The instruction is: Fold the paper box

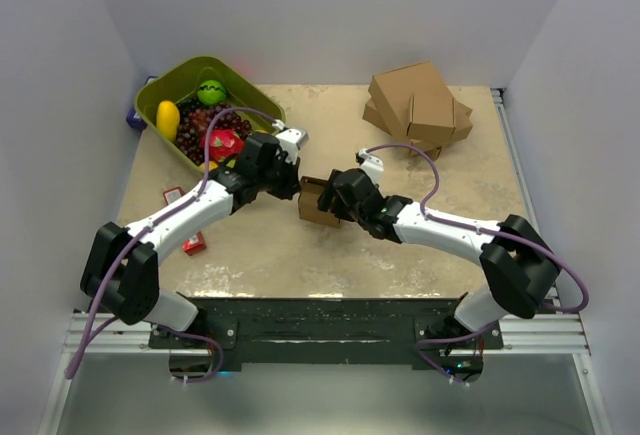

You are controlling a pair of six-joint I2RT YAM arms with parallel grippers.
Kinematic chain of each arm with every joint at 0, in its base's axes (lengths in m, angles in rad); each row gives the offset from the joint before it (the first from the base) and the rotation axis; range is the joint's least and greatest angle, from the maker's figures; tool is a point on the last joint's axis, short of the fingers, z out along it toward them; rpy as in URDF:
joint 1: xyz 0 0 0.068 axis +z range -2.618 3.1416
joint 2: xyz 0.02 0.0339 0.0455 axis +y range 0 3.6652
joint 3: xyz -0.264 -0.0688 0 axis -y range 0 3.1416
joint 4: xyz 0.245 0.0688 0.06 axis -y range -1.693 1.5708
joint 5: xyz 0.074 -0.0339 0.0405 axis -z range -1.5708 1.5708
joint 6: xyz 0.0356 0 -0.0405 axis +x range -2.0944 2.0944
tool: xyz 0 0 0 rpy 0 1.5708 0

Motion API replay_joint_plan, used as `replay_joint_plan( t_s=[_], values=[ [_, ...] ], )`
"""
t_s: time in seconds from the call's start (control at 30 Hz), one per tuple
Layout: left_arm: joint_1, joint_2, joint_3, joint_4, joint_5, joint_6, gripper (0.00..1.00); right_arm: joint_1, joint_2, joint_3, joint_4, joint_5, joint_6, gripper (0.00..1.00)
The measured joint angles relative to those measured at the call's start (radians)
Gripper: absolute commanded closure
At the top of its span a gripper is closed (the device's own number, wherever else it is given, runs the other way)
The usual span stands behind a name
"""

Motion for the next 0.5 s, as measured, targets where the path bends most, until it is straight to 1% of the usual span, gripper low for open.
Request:
replay_joint_plan(
  t_s=[0.37,0.47,0.5],
  values=[
    [-0.001,-0.004,-0.076,0.031,0.016,0.016,1.0,0.0,0.0,0.0,-0.001,0.008,-0.003,0.26],
    [-0.001,-0.006,-0.08,0.035,0.019,0.017,1.0,0.0,0.0,0.0,-0.002,0.011,-0.007,0.21],
    [-0.001,-0.006,-0.08,0.035,0.02,0.017,1.0,0.0,0.0,0.0,-0.003,0.013,-0.007,0.17]
  ],
)
